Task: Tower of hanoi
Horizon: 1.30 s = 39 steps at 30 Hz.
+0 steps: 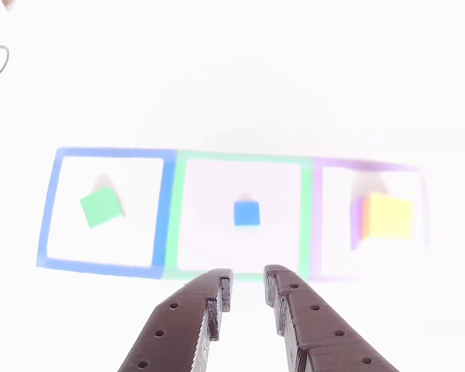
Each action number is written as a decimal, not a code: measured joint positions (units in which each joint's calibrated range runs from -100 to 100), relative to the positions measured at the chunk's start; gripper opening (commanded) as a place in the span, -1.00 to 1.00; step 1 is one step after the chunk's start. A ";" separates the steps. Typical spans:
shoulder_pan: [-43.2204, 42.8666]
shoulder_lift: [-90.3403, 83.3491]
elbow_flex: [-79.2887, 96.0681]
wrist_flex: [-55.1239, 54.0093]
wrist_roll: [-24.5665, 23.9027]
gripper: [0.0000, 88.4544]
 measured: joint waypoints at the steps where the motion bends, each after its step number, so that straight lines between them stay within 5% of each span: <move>1: 1.47 0.34 -4.00 3.93 -0.39 -1.00; 9: 5.57 0.25 -14.62 12.92 -3.55 -0.90; 16: 8.60 -1.44 -1.65 9.15 -0.79 -0.54; 31: 13.84 -18.57 59.36 -38.28 -0.79 -0.43; 39: 12.28 -14.52 84.68 -76.73 -0.79 -0.42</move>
